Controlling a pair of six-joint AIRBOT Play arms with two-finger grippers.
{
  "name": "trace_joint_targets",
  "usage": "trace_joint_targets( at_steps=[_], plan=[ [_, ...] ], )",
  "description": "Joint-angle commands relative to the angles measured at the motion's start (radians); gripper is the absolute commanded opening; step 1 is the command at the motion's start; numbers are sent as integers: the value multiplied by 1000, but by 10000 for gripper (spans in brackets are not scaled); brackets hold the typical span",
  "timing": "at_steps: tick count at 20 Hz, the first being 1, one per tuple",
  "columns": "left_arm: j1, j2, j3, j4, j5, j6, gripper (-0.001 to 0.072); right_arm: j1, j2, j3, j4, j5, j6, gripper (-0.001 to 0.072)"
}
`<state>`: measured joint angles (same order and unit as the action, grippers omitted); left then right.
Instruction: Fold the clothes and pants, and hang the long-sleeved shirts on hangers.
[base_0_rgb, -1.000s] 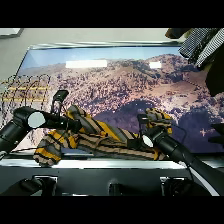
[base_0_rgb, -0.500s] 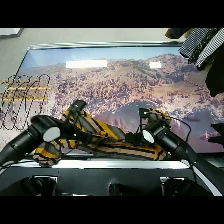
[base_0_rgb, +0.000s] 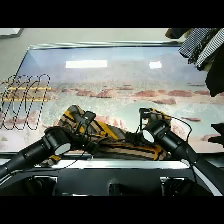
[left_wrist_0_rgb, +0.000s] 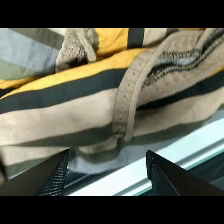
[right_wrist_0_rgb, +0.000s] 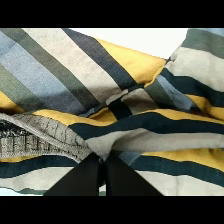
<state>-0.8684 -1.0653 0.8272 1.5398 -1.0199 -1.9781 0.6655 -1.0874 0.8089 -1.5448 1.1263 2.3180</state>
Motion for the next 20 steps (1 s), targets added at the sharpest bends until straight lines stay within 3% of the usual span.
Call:
trace_joint_targets(
  at_steps=[1, 5, 6, 7, 9, 15, 18, 20],
  plan=[
    [-11, -23, -18, 26, 77, -31, 555, 1, 1, 1, 0, 0, 10, 24],
    [-10, -92, -17, 48, 105, -31, 551, 1, 1, 1, 0, -12, 32, 24],
    [-10, -103, -17, 50, 124, -34, 504, 1, 1, 1, 0, -14, 36, 24],
    [-10, -108, -17, 59, 135, -51, 385, 1, 1, 1, 2, -14, 36, 24],
    [-1, -107, -14, 61, 146, -65, 19, 1, 1, 1, 11, -14, 36, 24],
    [68, -87, 93, 44, 39, -32, 19, -7, 1, 44, -4, 33, 39, 23],
    [163, -79, 254, -79, -64, 156, 19, -85, 0, 203, -16, 42, -23, 22],
    [238, -79, 387, -132, -126, 232, 19, -152, -14, 352, -16, 47, -109, 22]
  ],
)
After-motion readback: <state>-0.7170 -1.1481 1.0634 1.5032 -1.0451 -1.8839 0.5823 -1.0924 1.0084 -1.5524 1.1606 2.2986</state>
